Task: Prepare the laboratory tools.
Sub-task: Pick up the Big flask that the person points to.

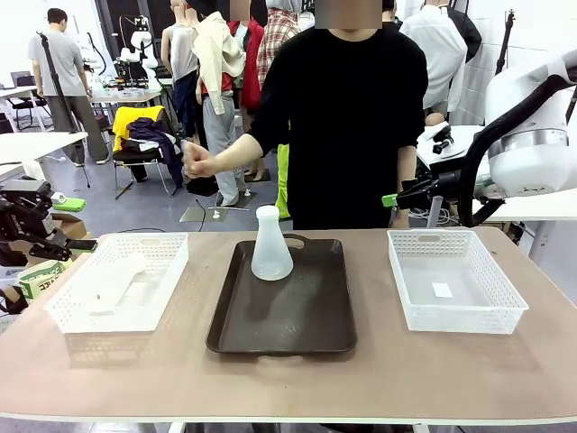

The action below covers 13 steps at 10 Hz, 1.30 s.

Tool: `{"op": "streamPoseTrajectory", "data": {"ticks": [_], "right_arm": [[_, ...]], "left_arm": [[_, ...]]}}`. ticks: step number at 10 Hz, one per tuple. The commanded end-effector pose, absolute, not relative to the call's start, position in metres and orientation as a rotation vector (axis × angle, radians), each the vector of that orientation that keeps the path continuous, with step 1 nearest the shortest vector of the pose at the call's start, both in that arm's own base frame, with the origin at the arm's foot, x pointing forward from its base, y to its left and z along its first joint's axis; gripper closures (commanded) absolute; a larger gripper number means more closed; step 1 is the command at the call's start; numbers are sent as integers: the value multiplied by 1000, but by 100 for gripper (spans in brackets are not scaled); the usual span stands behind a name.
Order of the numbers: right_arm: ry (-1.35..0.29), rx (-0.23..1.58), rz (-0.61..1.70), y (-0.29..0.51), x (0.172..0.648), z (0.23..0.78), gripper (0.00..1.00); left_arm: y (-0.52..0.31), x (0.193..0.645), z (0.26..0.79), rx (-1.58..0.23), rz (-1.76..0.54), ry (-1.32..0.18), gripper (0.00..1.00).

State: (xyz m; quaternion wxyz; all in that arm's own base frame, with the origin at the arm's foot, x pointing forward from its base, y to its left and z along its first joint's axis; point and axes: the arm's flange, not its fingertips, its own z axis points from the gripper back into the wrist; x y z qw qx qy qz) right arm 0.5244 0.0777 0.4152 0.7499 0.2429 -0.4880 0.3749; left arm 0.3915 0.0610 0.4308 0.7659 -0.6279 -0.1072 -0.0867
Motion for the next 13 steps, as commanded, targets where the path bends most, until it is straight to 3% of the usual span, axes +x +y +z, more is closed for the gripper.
{"op": "streamPoseTrajectory", "data": {"ticks": [1,12,13], "right_arm": [[-1055,532,819,77,524,415,0],[-1055,532,819,77,524,415,0],[-1055,532,819,77,524,415,0]], "left_arm": [[60,390,431,-1364,-193,-252,0],[61,392,431,-1364,-188,-233,0],[60,390,441,-1279,-261,-283,0]]}}
